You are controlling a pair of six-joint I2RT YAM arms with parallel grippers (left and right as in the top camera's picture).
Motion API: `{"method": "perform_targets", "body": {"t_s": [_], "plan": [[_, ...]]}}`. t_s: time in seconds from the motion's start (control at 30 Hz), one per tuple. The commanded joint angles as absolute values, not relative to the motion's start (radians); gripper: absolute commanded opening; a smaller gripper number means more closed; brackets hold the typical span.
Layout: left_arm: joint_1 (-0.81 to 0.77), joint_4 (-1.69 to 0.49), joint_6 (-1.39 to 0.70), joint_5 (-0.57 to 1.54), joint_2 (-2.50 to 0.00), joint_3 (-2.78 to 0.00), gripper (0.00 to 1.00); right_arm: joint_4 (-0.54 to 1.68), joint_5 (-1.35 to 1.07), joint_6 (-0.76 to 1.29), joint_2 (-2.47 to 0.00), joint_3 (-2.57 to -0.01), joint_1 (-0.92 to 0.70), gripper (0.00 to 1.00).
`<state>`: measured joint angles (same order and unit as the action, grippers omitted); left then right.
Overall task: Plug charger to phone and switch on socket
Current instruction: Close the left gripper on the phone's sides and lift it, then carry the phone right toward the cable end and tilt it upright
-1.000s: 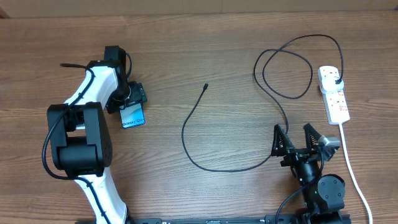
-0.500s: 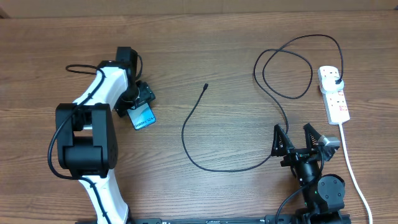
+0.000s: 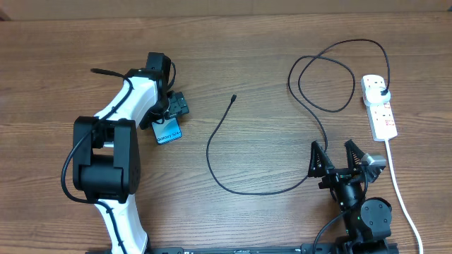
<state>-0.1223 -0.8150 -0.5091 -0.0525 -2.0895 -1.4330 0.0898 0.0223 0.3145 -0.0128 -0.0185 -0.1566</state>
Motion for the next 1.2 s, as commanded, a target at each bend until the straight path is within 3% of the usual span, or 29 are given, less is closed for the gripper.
{"method": "perform_targets", "body": {"t_s": [0.0, 0.17, 0.67, 1.17], "plan": [[-0.14, -0.81, -0.479, 0.088, -2.188, -1.361, 0.95, 0.084, 0.016, 0.316, -0.003, -0.008, -0.15, 1.0], [-0.153, -0.807, -0.479, 0.124, -2.188, -1.361, 0.86, 0.083, 0.016, 0.316, -0.003, -0.008, -0.15, 1.0], [-0.157, -0.811, -0.479, 0.124, -2.188, -1.362, 0.71, 0.084, 0.016, 0.316, -0.003, -0.008, -0.15, 1.0], [-0.155, -1.023, -0.479, 0.136, -2.188, -1.586, 0.69, 0.084, 0.016, 0.316, -0.003, -0.008, -0.15, 1.0]]}}
